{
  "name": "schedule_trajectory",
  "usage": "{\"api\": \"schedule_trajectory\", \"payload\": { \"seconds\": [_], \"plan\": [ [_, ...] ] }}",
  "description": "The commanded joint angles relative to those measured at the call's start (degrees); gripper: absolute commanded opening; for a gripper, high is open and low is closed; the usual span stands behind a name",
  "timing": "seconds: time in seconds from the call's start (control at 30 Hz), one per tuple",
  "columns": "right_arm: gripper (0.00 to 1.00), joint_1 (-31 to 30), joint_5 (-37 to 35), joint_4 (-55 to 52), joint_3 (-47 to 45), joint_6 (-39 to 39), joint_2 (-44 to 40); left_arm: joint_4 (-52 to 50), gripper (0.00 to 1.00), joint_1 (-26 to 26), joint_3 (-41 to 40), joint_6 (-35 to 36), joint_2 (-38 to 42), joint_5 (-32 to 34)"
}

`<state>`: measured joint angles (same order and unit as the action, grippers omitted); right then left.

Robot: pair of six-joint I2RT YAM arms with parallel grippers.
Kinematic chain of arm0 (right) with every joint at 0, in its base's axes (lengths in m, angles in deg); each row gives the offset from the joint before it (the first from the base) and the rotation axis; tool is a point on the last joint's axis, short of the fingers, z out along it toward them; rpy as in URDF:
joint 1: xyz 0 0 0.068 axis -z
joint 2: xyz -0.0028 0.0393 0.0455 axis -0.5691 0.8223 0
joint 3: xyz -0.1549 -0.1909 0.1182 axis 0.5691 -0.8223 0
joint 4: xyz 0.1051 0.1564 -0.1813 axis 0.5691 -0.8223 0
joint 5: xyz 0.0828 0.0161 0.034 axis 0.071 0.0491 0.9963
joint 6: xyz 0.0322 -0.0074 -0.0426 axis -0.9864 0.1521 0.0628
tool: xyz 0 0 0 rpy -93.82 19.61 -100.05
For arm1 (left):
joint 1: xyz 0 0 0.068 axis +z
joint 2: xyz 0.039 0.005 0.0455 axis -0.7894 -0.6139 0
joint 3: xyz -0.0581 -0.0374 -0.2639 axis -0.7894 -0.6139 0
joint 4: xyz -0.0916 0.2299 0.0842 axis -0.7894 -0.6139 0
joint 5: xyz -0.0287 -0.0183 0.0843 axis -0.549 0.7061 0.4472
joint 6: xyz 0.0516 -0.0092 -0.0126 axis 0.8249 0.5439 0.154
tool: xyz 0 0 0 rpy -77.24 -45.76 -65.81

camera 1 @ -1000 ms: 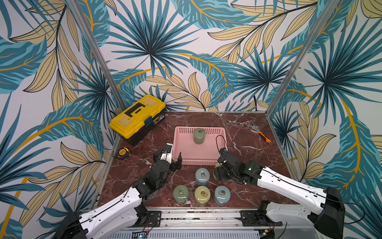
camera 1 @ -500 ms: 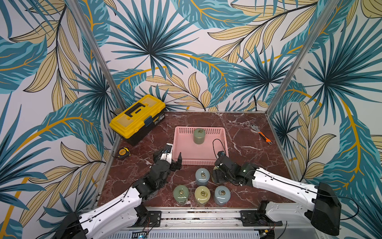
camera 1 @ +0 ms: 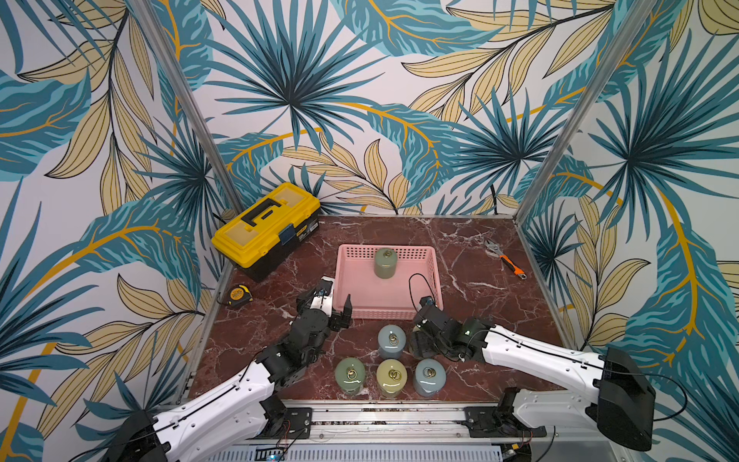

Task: Take the tea canister out of the basket
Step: Place the tea canister at the center of the board.

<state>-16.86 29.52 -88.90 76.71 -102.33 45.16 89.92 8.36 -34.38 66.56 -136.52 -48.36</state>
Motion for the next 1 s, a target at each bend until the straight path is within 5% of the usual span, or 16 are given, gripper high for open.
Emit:
{"api": "schedule_trajectory", "payload": {
  "seconds": [0.0, 0.2, 0.53, 0.97],
  "plan": [
    [0.61, -0.4, -0.7, 3.1, -0.8, -1.2, 0.3, 0.6, 1.0, 0.3, -1.8, 0.2, 0.2, -0.1],
    [0.65, -0.9, -0.5, 3.1, -1.5, -2.1, 0.4, 0.6, 1.0, 0.4, -1.8, 0.2, 0.2, -0.1],
    [0.91, -1.5, -0.9, 0.8, -0.8, -2.5, -0.2, 0.6, 1.0, 0.4, -1.8, 0.2, 0.1, -0.1],
    [0.99, -1.8, -1.1, -1.9, 1.4, -1.5, -2.8, -0.2, 1.0, 0.3, -1.2, 0.8, 0.6, -1.8]
  ]
}}
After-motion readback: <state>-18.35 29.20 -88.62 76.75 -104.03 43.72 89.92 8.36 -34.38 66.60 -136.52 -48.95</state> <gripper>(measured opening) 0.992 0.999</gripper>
